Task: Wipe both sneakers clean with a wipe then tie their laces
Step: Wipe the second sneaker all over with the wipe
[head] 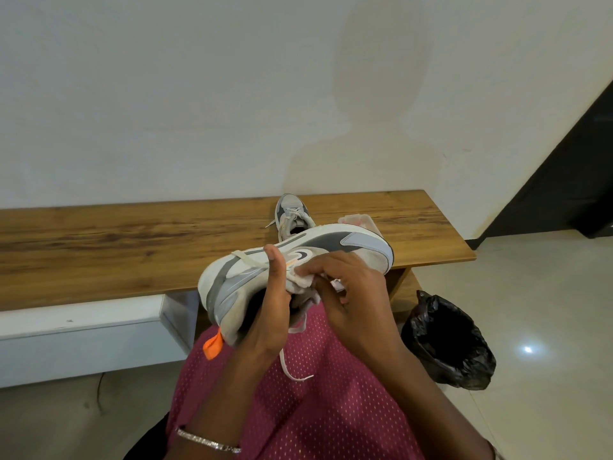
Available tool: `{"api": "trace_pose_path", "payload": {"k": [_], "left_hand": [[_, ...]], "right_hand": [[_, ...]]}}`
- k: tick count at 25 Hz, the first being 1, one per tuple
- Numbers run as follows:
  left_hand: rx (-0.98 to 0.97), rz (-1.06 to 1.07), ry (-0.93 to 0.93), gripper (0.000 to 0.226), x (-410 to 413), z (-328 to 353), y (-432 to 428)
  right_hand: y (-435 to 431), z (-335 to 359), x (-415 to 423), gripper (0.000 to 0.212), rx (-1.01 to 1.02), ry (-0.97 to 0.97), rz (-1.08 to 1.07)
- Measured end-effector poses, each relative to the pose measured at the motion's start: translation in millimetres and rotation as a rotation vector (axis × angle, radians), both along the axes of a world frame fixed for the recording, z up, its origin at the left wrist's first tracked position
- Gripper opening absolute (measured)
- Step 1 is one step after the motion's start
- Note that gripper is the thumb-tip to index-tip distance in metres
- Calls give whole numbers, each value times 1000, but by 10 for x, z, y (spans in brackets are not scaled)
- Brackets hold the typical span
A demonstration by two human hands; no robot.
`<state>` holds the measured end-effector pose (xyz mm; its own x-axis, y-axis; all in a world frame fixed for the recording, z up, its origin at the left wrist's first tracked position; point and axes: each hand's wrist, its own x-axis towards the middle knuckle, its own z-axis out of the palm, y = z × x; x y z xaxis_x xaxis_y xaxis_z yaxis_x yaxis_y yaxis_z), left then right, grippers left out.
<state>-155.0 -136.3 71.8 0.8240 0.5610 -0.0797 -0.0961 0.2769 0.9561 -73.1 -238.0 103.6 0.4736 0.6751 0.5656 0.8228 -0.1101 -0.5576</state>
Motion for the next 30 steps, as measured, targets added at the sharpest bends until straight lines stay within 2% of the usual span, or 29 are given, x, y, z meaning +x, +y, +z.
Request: {"api": "trace_pose_path", "payload": {"k": [2,4,7,9,11,15,17,22,24,27,30], "left_hand": [[-41,10,-42,99,-4,-19,-5],[-31,30,-35,95,-4,-6,-11],[-1,15,-4,104,-2,28,-26],[29,7,-3,109,8,43,-34],[41,19,4,102,23,42,-47],[55,54,65,88,8,-2,-71],[43,38,60,87,-10,-1,-93],[77,-1,74,104,-2,43,-114],[90,3,85,108,-16,33,-104],[128,-3,108,107,-35,27,-98],[154,-18,92,106,-53,37,-97]], "right_hand": [[-15,48,-112,26,-11,29,66],[2,43,-89,24,1,-6,67],[32,2,133,18,-22,-191,-152],[26,17,278,22,-40,-229,-285],[35,43,276,23,-45,-182,-249],[33,46,30,22,-21,112,41],[40,21,68,21,-43,79,41],[51,-74,260,26,-85,-200,-270],[65,-72,203,24,-48,-132,-244],[104,-43,79,22,-3,23,-69],[105,-39,141,21,-47,-50,-75]]}}
